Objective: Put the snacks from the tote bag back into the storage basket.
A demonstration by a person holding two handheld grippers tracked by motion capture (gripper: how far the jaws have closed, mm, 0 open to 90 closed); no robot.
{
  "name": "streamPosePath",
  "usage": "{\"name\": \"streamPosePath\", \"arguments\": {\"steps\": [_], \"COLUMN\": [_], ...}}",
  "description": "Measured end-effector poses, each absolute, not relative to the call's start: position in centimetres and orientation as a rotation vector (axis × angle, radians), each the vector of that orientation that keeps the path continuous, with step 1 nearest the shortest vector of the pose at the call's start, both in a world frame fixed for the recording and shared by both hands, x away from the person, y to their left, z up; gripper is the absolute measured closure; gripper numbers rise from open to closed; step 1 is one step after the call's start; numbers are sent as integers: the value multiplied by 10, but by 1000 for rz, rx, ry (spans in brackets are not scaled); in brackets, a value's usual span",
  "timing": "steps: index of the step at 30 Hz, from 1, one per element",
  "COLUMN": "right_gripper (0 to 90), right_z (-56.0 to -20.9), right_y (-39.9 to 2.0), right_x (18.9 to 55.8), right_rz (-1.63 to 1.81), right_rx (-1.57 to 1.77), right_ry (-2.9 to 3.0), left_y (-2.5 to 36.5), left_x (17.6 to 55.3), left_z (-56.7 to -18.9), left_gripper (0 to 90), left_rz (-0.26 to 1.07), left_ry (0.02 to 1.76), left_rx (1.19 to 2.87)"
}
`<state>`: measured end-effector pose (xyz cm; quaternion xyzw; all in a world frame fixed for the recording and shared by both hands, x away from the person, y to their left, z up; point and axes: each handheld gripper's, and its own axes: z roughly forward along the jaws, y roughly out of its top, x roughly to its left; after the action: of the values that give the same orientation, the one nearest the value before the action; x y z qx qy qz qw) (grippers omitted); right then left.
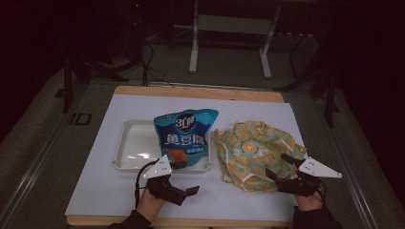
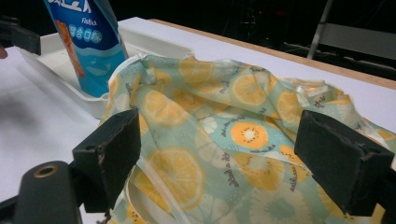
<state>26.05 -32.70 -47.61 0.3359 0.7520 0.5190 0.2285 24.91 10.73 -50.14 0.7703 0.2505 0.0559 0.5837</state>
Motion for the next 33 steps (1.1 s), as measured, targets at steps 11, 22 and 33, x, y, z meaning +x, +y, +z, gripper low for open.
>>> {"name": "streamPosePath", "arguments": {"steps": [11,22,33], "right_gripper": [145,145,145], "right_z": [-476,-477,-477], "right_y": [-326,-324,-325], "right_x": [260,260,260], "right_rz": [1441,1434,1433], "right_rx": [920,916,923], "right_ry": [2061,2076,2063], "left_y": [107,109,112], "left_x": [246,244,244], "left_z": [-502,-503,-503], "left_gripper": [28,28,28], "left_rz": [157,179,190], "left_ry": [580,582,594], "left_rx": [1804,1811,1801]}}
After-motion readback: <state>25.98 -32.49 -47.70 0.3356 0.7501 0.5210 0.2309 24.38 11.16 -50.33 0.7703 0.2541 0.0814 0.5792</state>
